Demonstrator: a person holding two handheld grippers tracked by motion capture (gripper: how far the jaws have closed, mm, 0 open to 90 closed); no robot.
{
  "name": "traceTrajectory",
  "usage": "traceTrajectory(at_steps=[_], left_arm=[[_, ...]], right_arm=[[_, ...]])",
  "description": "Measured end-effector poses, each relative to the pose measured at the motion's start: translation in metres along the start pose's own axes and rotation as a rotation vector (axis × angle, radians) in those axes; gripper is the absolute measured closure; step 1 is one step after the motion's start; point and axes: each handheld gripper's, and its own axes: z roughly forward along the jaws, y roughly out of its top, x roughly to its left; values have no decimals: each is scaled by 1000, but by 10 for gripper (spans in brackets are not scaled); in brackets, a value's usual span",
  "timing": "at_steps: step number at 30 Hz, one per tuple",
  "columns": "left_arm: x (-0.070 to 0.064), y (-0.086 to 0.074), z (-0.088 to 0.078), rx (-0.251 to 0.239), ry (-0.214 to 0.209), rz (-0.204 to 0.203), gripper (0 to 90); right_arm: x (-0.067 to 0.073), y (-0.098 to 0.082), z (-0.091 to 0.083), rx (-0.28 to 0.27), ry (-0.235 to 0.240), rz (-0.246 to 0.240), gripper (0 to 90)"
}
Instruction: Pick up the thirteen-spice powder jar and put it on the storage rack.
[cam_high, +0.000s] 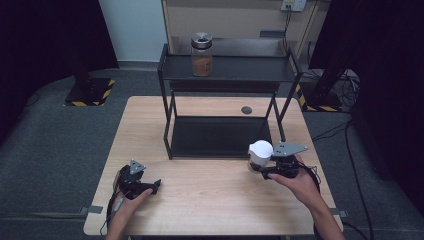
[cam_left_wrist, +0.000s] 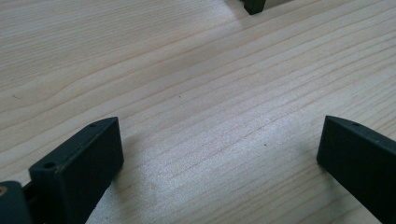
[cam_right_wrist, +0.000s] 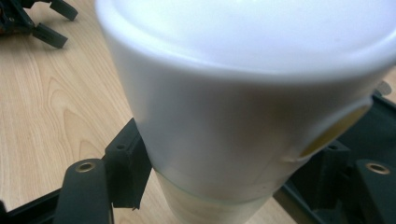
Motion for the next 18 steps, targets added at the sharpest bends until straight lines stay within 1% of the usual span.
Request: traceTrajectory(at_steps=[10, 18], left_arm=[[0, 0, 0, 1, 0, 0, 0], [0, 1, 0, 1, 0, 0, 0]], right_arm=[[-10, 27, 3, 1, 3, -21, 316], [-20, 45, 2, -9, 4, -23, 316]])
